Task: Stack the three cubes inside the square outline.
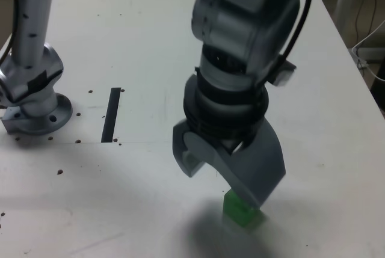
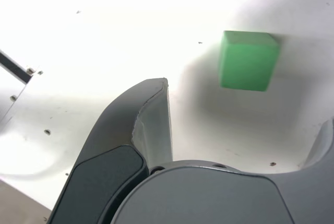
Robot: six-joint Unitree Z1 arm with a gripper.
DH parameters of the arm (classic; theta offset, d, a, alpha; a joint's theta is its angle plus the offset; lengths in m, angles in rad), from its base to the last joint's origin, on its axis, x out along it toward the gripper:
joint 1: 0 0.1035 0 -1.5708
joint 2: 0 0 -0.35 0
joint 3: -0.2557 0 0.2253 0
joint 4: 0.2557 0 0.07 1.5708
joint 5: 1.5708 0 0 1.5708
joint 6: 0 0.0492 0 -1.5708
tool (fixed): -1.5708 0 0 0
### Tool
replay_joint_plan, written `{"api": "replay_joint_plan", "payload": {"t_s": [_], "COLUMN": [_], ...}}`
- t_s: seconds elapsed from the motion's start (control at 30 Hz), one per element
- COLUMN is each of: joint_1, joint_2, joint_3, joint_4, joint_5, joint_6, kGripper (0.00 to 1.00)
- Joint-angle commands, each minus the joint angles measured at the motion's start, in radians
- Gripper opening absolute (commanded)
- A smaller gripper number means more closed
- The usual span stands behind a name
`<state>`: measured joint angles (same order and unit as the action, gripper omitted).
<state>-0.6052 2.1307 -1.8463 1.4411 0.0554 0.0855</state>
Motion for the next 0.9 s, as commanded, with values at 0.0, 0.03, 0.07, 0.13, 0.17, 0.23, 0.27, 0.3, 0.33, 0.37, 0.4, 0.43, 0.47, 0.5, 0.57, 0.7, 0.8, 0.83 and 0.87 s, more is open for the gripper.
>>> {"api": "replay_joint_plan", "payload": {"t_s": [0.0, 0.03, 0.07, 0.13, 0.17, 0.23, 0.27, 0.3, 0.33, 0.37, 0.4, 0.43, 0.47, 0.5, 0.57, 0.7, 0.8, 0.83, 0.87], "joint_1": [0.000, 0.001, 0.002, 0.006, 0.009, 0.019, 0.025, 0.033, 0.041, 0.048, 0.056, 0.064, 0.071, 0.077, 0.086, 0.091, 0.092, 0.092, 0.092], "joint_2": [0.012, 0.016, 0.020, 0.029, 0.034, 0.043, 0.047, 0.050, 0.053, 0.056, 0.058, 0.059, 0.061, 0.062, 0.065, 0.074, 0.080, 0.082, 0.084], "joint_3": [0.002, 0.003, 0.004, 0.007, 0.011, 0.022, 0.030, 0.039, 0.049, 0.059, 0.069, 0.080, 0.089, 0.098, 0.109, 0.112, 0.112, 0.112, 0.113], "joint_4": [-0.023, -0.032, -0.040, -0.057, -0.066, -0.084, -0.093, -0.103, -0.113, -0.123, -0.133, -0.144, -0.153, -0.162, -0.176, -0.184, -0.186, -0.187, -0.187], "joint_5": [-0.008, -0.011, -0.014, -0.021, -0.025, -0.033, -0.036, -0.040, -0.043, -0.046, -0.050, -0.054, -0.057, -0.060, -0.066, -0.074, -0.084, -0.088, -0.093], "joint_6": [0.018, 0.026, 0.033, 0.048, 0.055, 0.071, 0.080, 0.088, 0.097, 0.106, 0.115, 0.123, 0.130, 0.137, 0.151, 0.164, 0.168, 0.168, 0.169], "kGripper": [0.99, 0.99, 0.99, 0.99, 0.99, 0.99, 0.99, 0.99, 0.99, 0.99, 0.99, 0.99, 0.99, 0.99, 0.98, 0.97, 0.94, 0.92, 0.90]}}
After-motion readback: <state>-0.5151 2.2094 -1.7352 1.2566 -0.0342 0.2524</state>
